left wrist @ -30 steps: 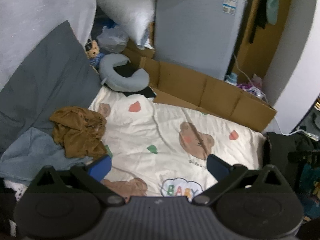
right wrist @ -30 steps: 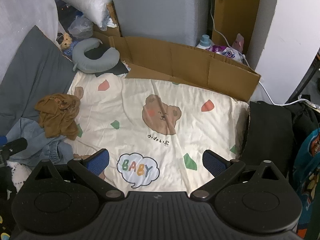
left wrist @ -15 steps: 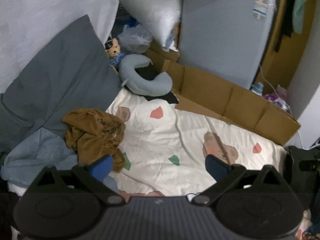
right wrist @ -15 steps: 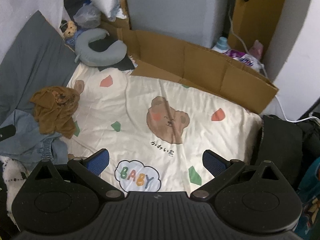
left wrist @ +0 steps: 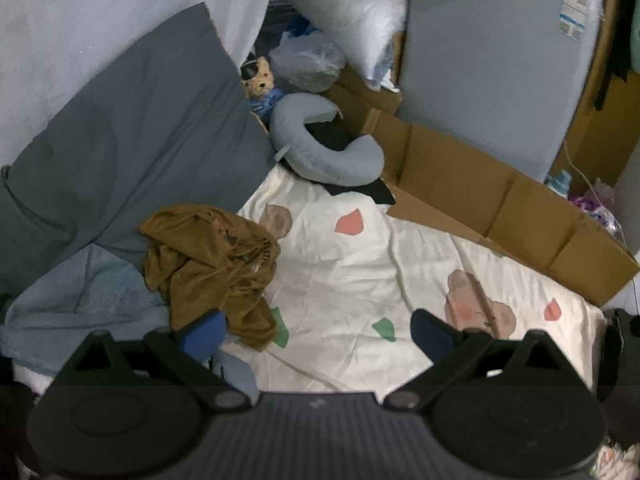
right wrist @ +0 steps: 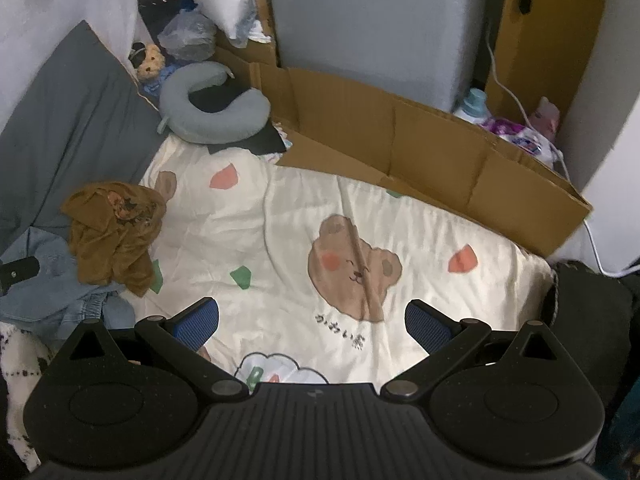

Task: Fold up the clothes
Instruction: 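Move both grippers toward the crumpled brown T-shirt on the jeans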

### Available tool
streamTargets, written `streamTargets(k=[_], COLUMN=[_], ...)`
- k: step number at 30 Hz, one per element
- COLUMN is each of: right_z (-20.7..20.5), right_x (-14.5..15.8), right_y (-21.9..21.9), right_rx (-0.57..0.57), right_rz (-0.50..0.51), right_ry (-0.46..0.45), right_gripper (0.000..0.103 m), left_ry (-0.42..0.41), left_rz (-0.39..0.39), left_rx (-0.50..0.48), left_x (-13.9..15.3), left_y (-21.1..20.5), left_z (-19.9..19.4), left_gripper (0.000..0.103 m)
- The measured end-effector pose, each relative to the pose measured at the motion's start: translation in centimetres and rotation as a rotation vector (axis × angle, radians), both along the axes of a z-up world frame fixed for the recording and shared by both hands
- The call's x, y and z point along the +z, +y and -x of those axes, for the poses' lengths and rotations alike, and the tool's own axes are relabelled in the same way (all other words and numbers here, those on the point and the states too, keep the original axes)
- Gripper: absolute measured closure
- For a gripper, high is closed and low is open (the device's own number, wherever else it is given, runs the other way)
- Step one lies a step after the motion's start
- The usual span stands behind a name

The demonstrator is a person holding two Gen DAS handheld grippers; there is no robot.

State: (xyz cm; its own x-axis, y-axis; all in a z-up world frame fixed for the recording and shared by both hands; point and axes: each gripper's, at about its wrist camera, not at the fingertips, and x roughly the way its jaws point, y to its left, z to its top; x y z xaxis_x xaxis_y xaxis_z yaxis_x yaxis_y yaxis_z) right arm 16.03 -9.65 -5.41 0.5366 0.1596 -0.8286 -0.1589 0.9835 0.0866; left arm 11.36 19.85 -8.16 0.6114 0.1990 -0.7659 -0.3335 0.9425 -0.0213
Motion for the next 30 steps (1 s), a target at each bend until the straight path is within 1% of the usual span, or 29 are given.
streamTargets(k=[3, 4, 6, 9, 14, 16, 17, 19, 22, 24, 27, 30], right_z=[-0.6, -0.8, -1.1, -1.7, -2.7, -3.1, -3.2, -3.4, -3.8, -4.0, -4.3, -4.4], right_x=[-0.7, -0.9, -1.5, -2.2, -3.8, -4.8, -5.4, -6.5, -8.7, -10.3, -12.6, -14.5], right_y=[0.3, 0.3, 0.4, 0.1, -0.6, -0.7, -0.7, -0.6, -0.6, -0.6, -0.6, -0.5], right_rx=[0.030, 0.038, 0.048, 0.070, 0.079, 0.095, 0.106, 0.128, 0.139, 0.139, 0.145, 0.155], right_rz=[-0.005, -0.006, -0.008, -0.051, -0.107, -0.110, -0.110, -0.115, -0.143, -0.148, -0.149, -0.147], right_ry=[-0.025, -0.033, -0.052, -0.087, -0.125, -0.127, -0.127, -0.124, -0.098, -0.081, -0.062, -0.053], right_gripper=[0.001, 0.001, 0.001, 0.001, 0.001, 0.002, 0.003, 0.007, 0.012, 0.013, 0.015, 0.015], left_ry=[-0.017, -0.022, -0.034, -0.043, -0.050, -0.042, -0.036, -0.020, 0.002, 0.017, 0.035, 0.034], left_rz=[0.002, 0.003, 0.005, 0.002, 0.015, 0.021, 0.027, 0.024, 0.016, 0.015, -0.009, -0.032], left_rx=[0.016, 0.021, 0.031, 0.046, 0.056, 0.065, 0.071, 0.083, 0.092, 0.101, 0.117, 0.141], left_x=[-0.8, -1.0, -1.5, -2.6, -5.1, -6.4, -7.1, -8.7, -11.2, -12.8, -15.1, -16.7], left_y=[1.1, 1.5, 2.3, 3.4, 5.1, 5.8, 6.2, 6.8, 7.6, 8.1, 9.0, 10.1], left_z=[-0.2, -0.3, -0.4, -0.7, -1.4, -1.7, -1.8, -2.1, -2.5, -2.7, -3.0, -2.9], left_gripper=[0.003, 0.006, 0.007, 0.008, 0.014, 0.021, 0.023, 0.027, 0.027, 0.027, 0.027, 0.027])
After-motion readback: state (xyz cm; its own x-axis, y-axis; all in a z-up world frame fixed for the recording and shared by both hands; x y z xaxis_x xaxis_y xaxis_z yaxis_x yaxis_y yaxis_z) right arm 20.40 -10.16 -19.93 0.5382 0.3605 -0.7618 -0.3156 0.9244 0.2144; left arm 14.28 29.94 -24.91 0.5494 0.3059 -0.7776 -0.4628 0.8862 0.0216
